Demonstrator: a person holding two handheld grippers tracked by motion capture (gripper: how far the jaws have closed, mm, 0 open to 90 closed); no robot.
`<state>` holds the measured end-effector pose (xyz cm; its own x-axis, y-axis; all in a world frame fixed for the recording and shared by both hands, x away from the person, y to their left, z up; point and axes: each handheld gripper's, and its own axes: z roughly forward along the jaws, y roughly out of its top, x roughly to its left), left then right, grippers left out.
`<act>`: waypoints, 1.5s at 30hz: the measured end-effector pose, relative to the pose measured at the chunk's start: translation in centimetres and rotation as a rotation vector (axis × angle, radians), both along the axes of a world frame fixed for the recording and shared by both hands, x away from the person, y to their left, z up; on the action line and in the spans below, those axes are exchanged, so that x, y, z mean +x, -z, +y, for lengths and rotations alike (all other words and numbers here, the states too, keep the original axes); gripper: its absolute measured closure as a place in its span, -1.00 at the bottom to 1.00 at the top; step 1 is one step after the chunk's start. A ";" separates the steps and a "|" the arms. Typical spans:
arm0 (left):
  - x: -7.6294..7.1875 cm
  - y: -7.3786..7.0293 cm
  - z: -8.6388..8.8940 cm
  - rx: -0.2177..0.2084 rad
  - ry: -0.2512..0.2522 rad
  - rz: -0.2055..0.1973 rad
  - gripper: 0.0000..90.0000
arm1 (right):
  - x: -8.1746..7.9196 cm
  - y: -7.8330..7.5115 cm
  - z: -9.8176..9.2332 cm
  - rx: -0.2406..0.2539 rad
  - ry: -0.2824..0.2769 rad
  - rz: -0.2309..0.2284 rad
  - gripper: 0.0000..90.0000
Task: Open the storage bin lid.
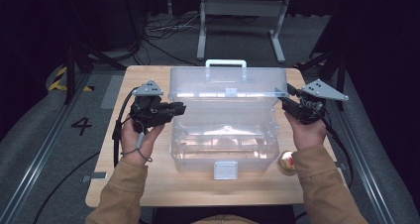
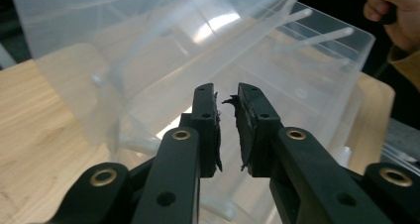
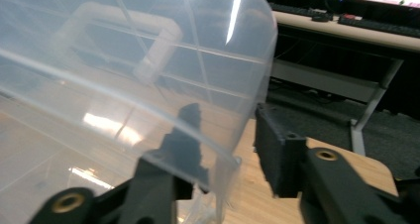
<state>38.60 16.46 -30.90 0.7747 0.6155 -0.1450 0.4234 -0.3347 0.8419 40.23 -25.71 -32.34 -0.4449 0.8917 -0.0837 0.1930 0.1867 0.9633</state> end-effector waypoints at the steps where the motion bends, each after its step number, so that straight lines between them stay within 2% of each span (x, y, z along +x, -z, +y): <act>1: -0.1 0.0 0.0 0.003 0.001 0.005 0.71 | 0.0 -0.1 -0.1 0.000 0.003 -0.004 0.57; 8: -1.1 -0.3 0.4 0.013 0.054 0.025 0.59 | 0.7 -0.6 -0.3 -0.024 0.010 0.017 0.66; 12: -2.0 -0.4 0.5 0.029 0.087 0.032 0.54 | 1.3 -1.0 -0.4 -0.015 0.005 0.042 0.66; 14: -2.5 -0.4 0.6 0.046 0.089 0.029 0.52 | 1.7 -1.2 -0.5 -0.007 0.002 0.057 0.66; 22: -4.2 0.3 0.9 0.069 0.116 0.048 0.47 | 2.9 -1.6 -0.6 0.019 -0.002 0.089 0.67; 24: -4.7 0.7 0.8 0.078 0.127 0.053 0.46 | 3.2 -1.7 -0.6 0.019 0.000 0.095 0.67; 29: -5.6 2.4 0.4 0.131 0.166 0.066 0.43 | 3.7 -1.9 -0.6 0.020 -0.003 0.109 0.67; 32: -5.5 3.6 0.6 0.133 0.189 0.093 0.43 | 4.0 -2.0 -0.6 0.020 -0.006 0.111 0.66; 33: -5.5 3.6 0.6 0.133 0.189 0.093 0.42 | 4.1 -2.0 -0.6 0.020 -0.004 0.112 0.67; 34: -5.4 4.5 0.6 0.130 0.201 0.113 0.42 | 4.1 -2.1 -0.6 0.021 -0.003 0.114 0.66; 35: -5.4 4.5 0.6 0.130 0.201 0.113 0.41 | 4.2 -2.1 -0.6 0.023 -0.004 0.114 0.67; 36: -5.1 5.4 0.5 0.139 0.213 0.130 0.41 | 4.3 -2.1 -0.6 0.025 -0.004 0.115 0.67; 37: -5.1 5.4 0.5 0.139 0.213 0.130 0.39 | 4.3 -2.1 -0.6 0.025 -0.004 0.115 0.67; 42: -4.5 7.1 -0.6 0.154 0.278 0.167 0.34 | 4.4 -2.1 -0.5 0.028 0.002 0.116 0.67; 45: -4.3 7.7 -1.2 0.181 0.295 0.186 0.33 | 4.4 -2.1 -0.5 0.028 0.001 0.116 0.67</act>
